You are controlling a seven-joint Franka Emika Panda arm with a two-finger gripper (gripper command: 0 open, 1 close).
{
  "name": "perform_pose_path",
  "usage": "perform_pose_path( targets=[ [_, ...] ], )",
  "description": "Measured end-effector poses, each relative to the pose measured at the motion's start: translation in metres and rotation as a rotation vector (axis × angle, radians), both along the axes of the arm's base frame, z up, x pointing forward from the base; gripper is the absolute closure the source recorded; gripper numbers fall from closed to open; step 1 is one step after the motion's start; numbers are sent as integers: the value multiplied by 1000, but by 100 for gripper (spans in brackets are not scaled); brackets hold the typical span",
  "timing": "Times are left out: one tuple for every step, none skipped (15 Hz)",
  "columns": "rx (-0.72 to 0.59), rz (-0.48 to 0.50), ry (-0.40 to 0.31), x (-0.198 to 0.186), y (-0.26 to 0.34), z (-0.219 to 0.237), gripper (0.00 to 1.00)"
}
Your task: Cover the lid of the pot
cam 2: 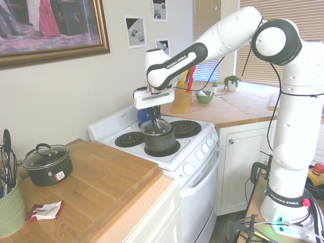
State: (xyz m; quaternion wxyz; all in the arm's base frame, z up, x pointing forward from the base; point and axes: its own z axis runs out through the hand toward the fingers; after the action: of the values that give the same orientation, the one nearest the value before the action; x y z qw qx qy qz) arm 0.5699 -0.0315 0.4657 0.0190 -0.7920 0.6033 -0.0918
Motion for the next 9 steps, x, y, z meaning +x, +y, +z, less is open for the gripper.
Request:
perform_pose_path(
  targets=[
    [-7, 5, 2, 0, 0, 0, 100],
    [-13, 10, 6, -1, 1, -2, 100],
    [-19, 16, 11, -2, 3, -4, 100],
    [-25, 24, 16, -4, 5, -5, 100],
    [-29, 31, 22, -6, 8, -5, 100],
    [-33, 37, 24, -9, 10, -4, 100],
    [-39, 43, 24, -13, 12, -2, 100],
    [-47, 50, 27, -18, 14, 1, 100],
    [-56, 54, 33, -22, 15, 2, 100]
  ],
)
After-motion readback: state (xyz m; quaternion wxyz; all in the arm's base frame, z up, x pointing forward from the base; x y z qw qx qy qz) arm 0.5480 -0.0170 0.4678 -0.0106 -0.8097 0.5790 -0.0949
